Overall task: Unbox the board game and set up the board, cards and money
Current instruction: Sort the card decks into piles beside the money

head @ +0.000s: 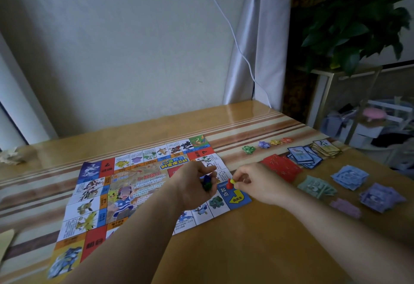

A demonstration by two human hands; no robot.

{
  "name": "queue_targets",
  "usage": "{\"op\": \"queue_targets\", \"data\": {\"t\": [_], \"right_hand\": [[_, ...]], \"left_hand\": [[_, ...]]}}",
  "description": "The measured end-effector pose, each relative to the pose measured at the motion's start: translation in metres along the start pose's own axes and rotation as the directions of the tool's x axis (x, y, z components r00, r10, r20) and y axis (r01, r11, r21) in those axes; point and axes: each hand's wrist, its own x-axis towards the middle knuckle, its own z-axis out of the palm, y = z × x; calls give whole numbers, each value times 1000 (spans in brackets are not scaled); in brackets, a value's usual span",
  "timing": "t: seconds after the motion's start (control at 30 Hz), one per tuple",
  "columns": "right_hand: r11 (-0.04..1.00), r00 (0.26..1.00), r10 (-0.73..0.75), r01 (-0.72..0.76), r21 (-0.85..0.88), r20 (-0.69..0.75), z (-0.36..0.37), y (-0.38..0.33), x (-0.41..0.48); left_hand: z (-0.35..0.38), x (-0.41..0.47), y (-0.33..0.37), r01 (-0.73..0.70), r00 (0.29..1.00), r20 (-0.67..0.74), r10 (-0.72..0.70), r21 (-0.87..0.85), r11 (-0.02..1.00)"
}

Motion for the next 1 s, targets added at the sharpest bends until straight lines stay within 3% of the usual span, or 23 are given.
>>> {"op": "queue_targets", "data": {"t": [0.2, 0.5, 0.67, 0.77, 0.83, 1.0], "right_hand": [[999, 998, 25, -27, -41, -56, 10, 11, -1], [999, 999, 19, -21, -39, -44, 9, 19, -4], [990, 972, -143, 144, -8, -186, -12, -6, -1], [953, 954, -295, 289, -93, -48, -17, -25, 2], [935, 947, -321, 321, -152, 29, -16, -30, 4], [928, 947, -321, 313, -203, -3, -23, -36, 7]], "left_hand": [[0, -4, -5, -20, 999, 27, 21, -35, 999], [-5, -6, -7, -98, 994, 65, 88, 166, 981], [0, -10, -8, -145, 989, 84, 124, 345, 927], [8, -11, -9, -183, 982, 128, 138, 465, 866], [13, -12, -8, -233, 971, 162, 174, 502, 833], [15, -15, 3, -270, 960, 206, 190, 497, 825]]}}
